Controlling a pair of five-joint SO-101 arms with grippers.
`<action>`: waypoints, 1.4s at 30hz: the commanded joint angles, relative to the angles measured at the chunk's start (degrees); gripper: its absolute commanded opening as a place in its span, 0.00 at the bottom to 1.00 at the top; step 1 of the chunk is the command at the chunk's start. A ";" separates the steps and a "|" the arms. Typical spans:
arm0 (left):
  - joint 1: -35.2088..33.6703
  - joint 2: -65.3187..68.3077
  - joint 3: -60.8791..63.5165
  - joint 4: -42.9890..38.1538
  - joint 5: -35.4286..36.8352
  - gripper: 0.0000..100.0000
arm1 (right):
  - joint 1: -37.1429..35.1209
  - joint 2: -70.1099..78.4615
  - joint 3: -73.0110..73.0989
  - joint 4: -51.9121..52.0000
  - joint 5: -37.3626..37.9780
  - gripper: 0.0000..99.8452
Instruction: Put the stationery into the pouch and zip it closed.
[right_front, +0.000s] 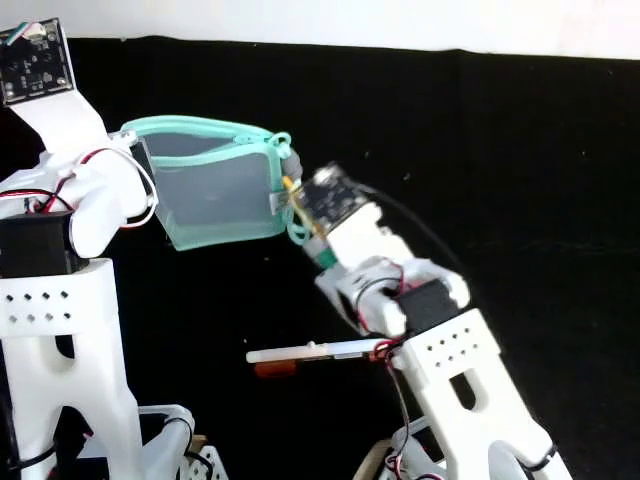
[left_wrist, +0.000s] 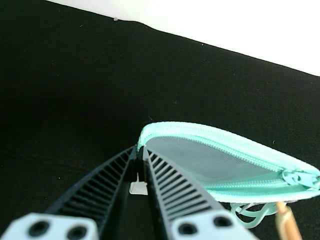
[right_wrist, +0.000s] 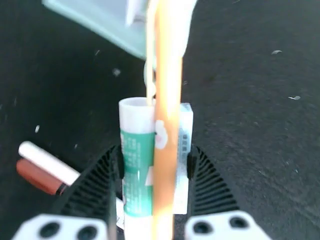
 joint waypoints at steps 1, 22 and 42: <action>0.84 2.42 0.48 -0.09 -0.18 0.01 | 1.89 -1.63 -9.89 2.33 -2.55 0.01; 0.92 2.42 0.40 -0.09 -0.09 0.01 | -2.51 15.08 -53.58 11.65 -8.09 0.01; 0.92 2.42 0.40 -0.18 -0.09 0.01 | -12.09 46.90 -108.09 22.20 -9.32 0.01</action>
